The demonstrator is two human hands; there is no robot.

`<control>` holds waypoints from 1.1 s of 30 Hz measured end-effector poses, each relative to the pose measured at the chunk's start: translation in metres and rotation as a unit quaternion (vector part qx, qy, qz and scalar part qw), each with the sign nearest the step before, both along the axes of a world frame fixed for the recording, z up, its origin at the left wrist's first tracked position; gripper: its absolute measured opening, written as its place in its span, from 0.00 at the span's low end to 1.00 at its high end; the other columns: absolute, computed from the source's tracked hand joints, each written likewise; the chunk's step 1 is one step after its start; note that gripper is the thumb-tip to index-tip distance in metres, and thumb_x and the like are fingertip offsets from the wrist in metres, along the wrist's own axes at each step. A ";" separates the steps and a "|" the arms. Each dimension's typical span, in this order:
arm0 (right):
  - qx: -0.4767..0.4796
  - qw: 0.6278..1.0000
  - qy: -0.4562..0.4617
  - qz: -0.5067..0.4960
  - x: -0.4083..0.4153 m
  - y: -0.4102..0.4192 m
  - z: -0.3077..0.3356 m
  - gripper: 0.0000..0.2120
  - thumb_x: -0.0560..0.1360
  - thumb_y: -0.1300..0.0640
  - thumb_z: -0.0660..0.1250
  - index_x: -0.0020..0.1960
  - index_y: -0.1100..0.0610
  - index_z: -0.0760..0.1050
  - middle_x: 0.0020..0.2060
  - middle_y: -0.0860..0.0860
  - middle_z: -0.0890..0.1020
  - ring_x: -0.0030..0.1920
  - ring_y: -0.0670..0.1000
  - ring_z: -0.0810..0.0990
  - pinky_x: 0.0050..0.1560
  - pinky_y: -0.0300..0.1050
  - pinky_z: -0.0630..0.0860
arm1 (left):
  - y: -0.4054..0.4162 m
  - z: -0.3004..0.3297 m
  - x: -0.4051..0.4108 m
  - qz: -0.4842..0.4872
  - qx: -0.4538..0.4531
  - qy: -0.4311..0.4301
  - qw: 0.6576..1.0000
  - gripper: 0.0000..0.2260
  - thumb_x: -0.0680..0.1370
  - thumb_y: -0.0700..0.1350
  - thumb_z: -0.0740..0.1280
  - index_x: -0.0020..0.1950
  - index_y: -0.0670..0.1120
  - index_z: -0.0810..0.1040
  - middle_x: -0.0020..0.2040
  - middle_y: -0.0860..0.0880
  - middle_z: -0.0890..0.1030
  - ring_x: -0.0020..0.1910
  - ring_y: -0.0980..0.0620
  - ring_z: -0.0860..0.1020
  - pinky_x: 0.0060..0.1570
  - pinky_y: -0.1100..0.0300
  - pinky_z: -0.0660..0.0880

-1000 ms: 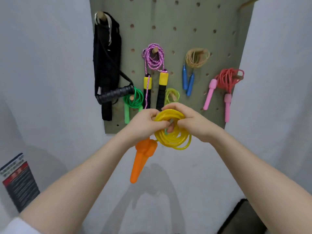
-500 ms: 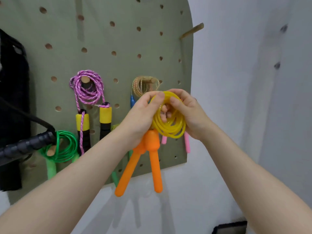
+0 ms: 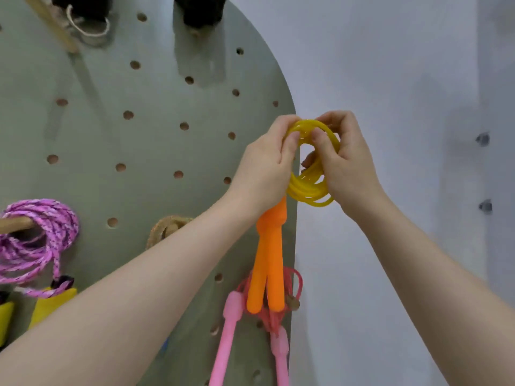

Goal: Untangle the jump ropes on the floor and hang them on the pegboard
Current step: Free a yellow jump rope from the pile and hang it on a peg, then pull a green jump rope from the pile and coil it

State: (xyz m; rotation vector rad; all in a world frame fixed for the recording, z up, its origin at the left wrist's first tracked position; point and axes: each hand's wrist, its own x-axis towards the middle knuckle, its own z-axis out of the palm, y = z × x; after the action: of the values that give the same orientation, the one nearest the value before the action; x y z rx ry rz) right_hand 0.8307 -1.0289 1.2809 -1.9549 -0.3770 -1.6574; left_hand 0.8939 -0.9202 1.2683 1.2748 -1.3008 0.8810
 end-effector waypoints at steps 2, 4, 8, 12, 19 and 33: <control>-0.028 0.999 -0.023 -0.011 0.005 -0.009 0.022 0.05 0.79 0.55 0.59 0.47 0.46 0.66 0.43 0.42 0.76 0.34 0.48 0.80 0.39 0.46 0.78 | -0.009 0.020 0.005 0.034 -0.026 -0.019 0.999 0.12 0.82 0.46 0.54 0.63 0.49 0.72 0.39 0.56 0.76 0.38 0.62 0.76 0.37 0.69 0.69; -0.037 0.999 -0.027 -0.013 0.014 -0.016 0.042 0.05 0.79 0.55 0.60 0.46 0.46 0.67 0.40 0.43 0.76 0.36 0.48 0.80 0.41 0.45 0.77 | -0.017 0.039 0.012 0.052 -0.045 -0.015 0.998 0.11 0.82 0.46 0.54 0.61 0.49 0.73 0.37 0.59 0.74 0.37 0.65 0.76 0.34 0.73 0.68; 0.006 0.998 0.052 0.046 0.042 -0.031 0.067 0.02 0.79 0.54 0.60 0.47 0.51 0.69 0.37 0.52 0.80 0.38 0.52 0.82 0.45 0.50 0.78 | -0.030 0.063 0.037 0.128 -0.031 -0.008 0.991 0.11 0.82 0.46 0.55 0.58 0.49 0.75 0.37 0.53 0.76 0.38 0.54 0.76 0.38 0.63 0.71; -0.015 0.993 0.081 -0.082 0.086 -0.051 0.059 0.08 0.80 0.56 0.55 0.56 0.56 0.70 0.55 0.58 0.77 0.57 0.59 0.74 0.58 0.52 0.71 | -0.041 0.059 0.071 0.286 0.024 -0.007 0.958 0.13 0.82 0.48 0.55 0.63 0.49 0.74 0.52 0.43 0.77 0.53 0.42 0.75 0.50 0.53 0.71; -0.030 0.984 0.046 -0.168 0.118 -0.063 0.041 0.24 0.81 0.51 0.52 0.74 0.56 0.55 0.75 0.56 0.56 0.74 0.57 0.53 0.72 0.53 0.55 | -0.050 0.044 0.080 0.493 0.029 -0.039 0.868 0.20 0.82 0.52 0.52 0.74 0.54 0.60 0.60 0.42 0.67 0.58 0.41 0.66 0.51 0.49 0.64; -0.047 0.995 -0.012 -0.088 0.020 0.031 -0.113 0.18 0.73 0.56 0.58 0.61 0.59 0.72 0.66 0.55 0.70 0.65 0.52 0.66 0.66 0.44 0.62 | 0.082 -0.049 -0.003 0.406 0.128 -0.109 0.898 0.25 0.73 0.52 0.55 0.65 0.41 0.72 0.64 0.43 0.71 0.60 0.41 0.71 0.56 0.47 0.70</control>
State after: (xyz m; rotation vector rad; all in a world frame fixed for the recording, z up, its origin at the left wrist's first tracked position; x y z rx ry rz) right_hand 0.8503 -0.9977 1.1680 -2.0920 -0.3046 -1.8028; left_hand 0.8910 -0.8385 1.2191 2.0384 -1.0580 1.4977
